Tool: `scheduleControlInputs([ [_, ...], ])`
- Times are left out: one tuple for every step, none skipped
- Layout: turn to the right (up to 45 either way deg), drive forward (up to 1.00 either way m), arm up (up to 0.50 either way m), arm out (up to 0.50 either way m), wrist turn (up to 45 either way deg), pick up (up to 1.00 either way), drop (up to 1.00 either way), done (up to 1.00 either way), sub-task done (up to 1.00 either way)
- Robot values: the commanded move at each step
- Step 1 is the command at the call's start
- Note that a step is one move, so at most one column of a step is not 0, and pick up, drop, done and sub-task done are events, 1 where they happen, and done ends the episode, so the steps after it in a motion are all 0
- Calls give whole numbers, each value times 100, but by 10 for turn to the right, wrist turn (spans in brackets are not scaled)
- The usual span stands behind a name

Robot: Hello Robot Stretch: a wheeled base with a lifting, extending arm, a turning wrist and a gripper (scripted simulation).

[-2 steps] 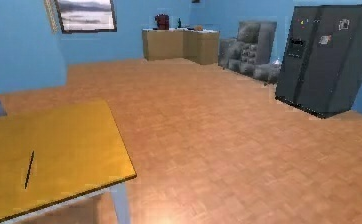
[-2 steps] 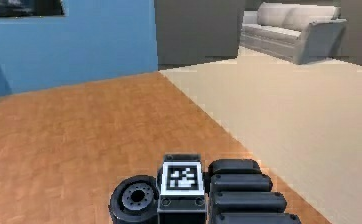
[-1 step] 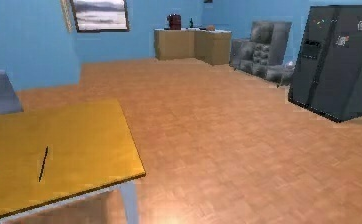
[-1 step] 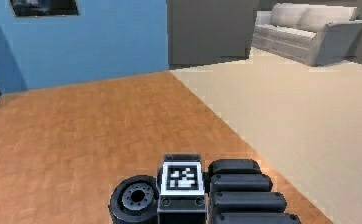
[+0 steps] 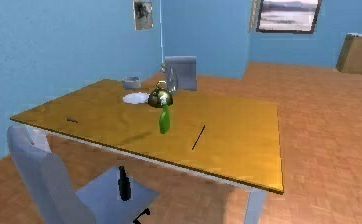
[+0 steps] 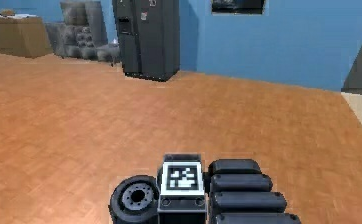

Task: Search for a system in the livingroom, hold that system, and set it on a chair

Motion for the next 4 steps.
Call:
scheduleControlInputs([
  [-90, 0, 0, 0, 0, 0, 0, 0, 0],
  [0, 55, 0, 0, 0, 0, 0, 0, 0],
  [450, 0, 0, 0, 0, 0, 0, 0, 0],
  [450, 0, 0, 0, 0, 0, 0, 0, 0],
])
